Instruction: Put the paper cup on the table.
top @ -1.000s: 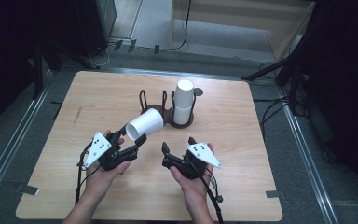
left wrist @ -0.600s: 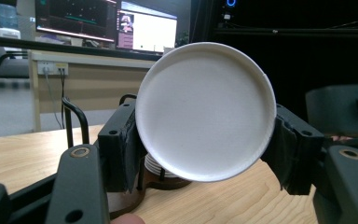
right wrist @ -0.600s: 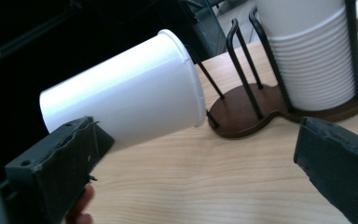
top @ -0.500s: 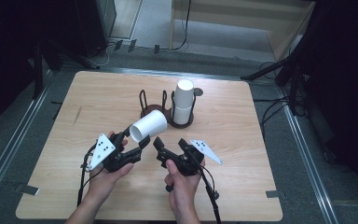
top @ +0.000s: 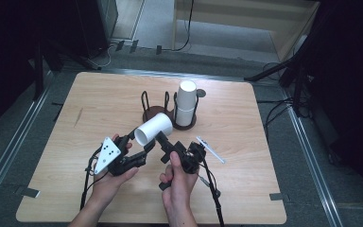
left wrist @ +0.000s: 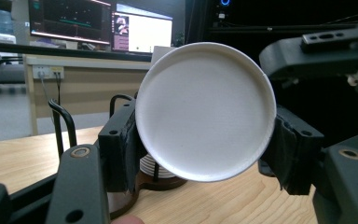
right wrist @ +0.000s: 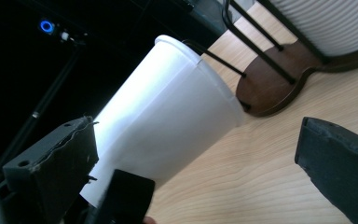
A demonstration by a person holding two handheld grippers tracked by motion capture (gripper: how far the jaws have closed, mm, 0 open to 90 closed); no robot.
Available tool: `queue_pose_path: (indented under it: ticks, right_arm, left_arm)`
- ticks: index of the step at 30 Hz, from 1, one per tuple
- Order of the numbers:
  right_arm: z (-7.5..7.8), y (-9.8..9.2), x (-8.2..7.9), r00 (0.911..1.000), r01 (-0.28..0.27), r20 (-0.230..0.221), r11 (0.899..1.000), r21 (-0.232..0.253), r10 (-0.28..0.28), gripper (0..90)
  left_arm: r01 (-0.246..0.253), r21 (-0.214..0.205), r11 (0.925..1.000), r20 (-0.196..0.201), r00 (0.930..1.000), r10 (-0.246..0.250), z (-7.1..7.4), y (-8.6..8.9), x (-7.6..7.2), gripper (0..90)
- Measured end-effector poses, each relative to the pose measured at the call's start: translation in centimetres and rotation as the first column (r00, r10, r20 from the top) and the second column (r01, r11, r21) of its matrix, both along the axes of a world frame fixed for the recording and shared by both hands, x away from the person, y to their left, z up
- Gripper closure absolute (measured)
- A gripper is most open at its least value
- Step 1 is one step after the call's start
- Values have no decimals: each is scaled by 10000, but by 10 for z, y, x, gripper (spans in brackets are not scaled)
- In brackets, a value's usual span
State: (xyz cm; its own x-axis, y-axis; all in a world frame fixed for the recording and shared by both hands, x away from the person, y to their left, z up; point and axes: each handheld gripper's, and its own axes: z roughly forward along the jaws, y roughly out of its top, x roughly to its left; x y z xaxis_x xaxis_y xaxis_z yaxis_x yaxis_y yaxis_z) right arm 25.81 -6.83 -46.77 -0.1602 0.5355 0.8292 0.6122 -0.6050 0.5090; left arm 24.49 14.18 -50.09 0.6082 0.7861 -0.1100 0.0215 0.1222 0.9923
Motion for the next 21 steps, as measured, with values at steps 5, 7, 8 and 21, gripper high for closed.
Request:
queue_pose_path:
  ticks: [5, 7, 8, 21]
  right_arm:
    - [-3, 0, 4, 9978, 156, -661, 9895, 1438, -61, 0]
    - [-5, -1, 6, 9946, 212, -1034, 9763, 2155, 12, 0]
    - [-5, -1, 7, 9937, 268, -1121, 9712, 2369, -1, 0]
    - [-10, 1, 16, 9753, 738, -2205, 9198, 3854, 142, 0]
  left_arm:
    - [33, 38, 10000, 33, 10000, -33, -1, -2, 0, 357]
    - [40, 63, 10000, 55, 10000, -40, -1, -2, -1, 357]
    - [37, 71, 10000, 65, 10000, -38, -1, -3, -1, 357]
    - [86, 229, 9997, 205, 9997, -91, -1, -5, -2, 357]
